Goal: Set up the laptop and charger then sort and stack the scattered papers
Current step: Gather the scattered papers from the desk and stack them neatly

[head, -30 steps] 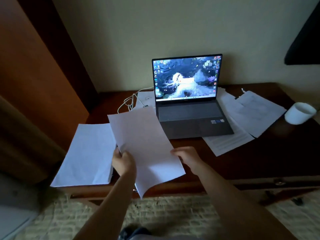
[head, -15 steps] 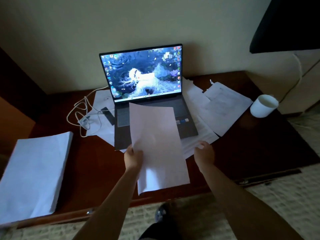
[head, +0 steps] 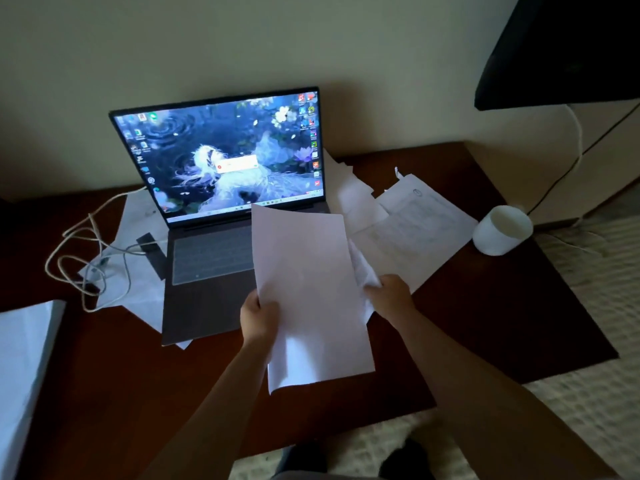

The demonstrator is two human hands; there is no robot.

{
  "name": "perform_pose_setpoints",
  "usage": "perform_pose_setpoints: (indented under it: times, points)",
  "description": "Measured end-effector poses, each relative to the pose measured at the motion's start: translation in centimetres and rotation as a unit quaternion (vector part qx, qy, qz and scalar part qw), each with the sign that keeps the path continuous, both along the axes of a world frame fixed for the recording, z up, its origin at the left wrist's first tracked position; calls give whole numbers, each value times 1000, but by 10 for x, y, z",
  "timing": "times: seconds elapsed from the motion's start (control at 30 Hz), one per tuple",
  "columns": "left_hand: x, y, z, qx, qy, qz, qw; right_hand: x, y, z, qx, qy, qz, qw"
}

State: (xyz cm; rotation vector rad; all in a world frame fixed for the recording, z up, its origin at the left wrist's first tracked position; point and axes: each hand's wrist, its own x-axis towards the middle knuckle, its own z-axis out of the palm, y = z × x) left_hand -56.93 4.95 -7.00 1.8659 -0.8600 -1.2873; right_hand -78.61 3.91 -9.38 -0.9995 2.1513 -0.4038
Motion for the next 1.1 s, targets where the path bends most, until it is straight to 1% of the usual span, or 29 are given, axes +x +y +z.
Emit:
perform_pose_setpoints:
  times: [0.07, 0.2, 0.3, 0.4, 0.53, 0.67, 0.73, 0.83, 0.87, 0.93, 1.0, 1.07, 1.1]
  points:
    - [-13, 1, 3, -11, -10, 21, 1000, -5, 2, 8, -33, 40, 39, 998]
    - [-37, 20, 11, -27, -31, 107, 993, -24, 4, 31, -91, 93, 108, 986]
    - [-49, 44, 16, -22, -44, 172, 984, -41, 3, 50, -101, 94, 138, 981]
    - [-70, 70, 20, -26, -47, 220, 974, -58, 14, 66, -109, 71, 150, 980]
    - [-98, 97, 24, -9, -37, 223, 974, -75, 28, 85, -131, 47, 152, 979]
    - [-121, 111, 30, 6, -44, 231, 972, -91, 32, 110, -175, 48, 154, 971]
    - [-127, 116, 33, 7, -64, 233, 970, -100, 32, 125, -222, 62, 149, 962]
    - [-133, 119, 34, 14, -75, 238, 968, -115, 26, 150, -325, 97, 141, 930]
    - [-135, 119, 33, 26, -70, 230, 970, -119, 26, 157, -355, 94, 135, 920]
    - [-143, 116, 30, 51, -54, 198, 977, -123, 28, 163, -397, 50, 93, 912]
    - [-151, 111, 29, 65, -36, 148, 986, -129, 32, 158, -400, -30, 18, 916]
    - [-156, 107, 29, 74, -16, 100, 992, -138, 35, 142, -355, -105, -47, 928]
    - [-159, 106, 30, 80, 9, 84, 993, -144, 37, 131, -318, -133, -61, 937]
